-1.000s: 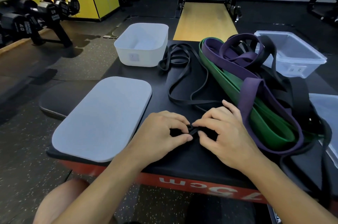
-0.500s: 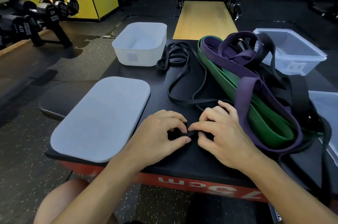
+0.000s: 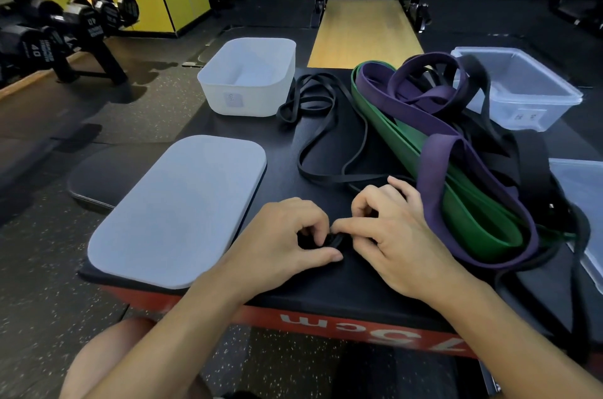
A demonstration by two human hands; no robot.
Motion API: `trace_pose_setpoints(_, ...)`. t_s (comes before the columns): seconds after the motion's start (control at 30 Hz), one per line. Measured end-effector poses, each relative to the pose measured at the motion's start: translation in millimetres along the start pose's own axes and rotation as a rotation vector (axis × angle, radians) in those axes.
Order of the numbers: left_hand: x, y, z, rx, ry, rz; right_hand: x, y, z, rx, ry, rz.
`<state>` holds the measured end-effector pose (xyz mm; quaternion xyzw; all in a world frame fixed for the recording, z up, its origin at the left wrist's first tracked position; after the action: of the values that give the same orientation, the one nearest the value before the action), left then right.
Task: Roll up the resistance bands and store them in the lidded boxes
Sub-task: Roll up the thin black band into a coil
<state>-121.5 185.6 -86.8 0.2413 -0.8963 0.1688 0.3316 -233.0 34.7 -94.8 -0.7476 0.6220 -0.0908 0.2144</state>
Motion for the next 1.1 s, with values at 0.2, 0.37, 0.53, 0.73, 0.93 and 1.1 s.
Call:
trace_pose_setpoints(0.2,0.7,3.2,-1.6,-0.055,0.115,-0.108,0.1,0.4,-0.4,0.018,-0.009,0.004)
trace_pose_setpoints(0.37,1.3,5.1,-3.7,-0.064,0.176,-0.105,0.6,1.2,-3.9,0.056,-0.067,0.003)
trace_pose_setpoints(0.53,0.1,5.1,-7.2,-0.062,0.246,-0.088,3.0,1.5,-4.0,0.068,-0.152,0.021)
trace_pose_setpoints(0.73,-1.8,2.5,-4.4,-0.063,0.096,-0.013,1.4,2.8,-5.0,0.077,-0.170,0.009)
trace_pose_setpoints(0.93,-5.6,0.9,-4.2,-0.039,0.041,-0.051,1.5,2.6,-6.8,0.132,-0.118,0.058)
trace_pose_setpoints(1.1,-8.9,1.5,-5.0,-0.065,0.030,-0.052,5.6,2.1,-5.1,0.172,-0.054,0.098)
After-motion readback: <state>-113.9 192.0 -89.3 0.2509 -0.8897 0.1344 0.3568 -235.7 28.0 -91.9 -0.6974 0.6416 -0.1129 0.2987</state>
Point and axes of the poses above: each hand's wrist, its own y-axis away from the middle knuckle, its own z-axis out of the palm, x = y × z, the point moved 4 cm from there along -y, towards the middle knuckle, and after that the axes turned 11 degrees about -z, right-handed, at the moved point
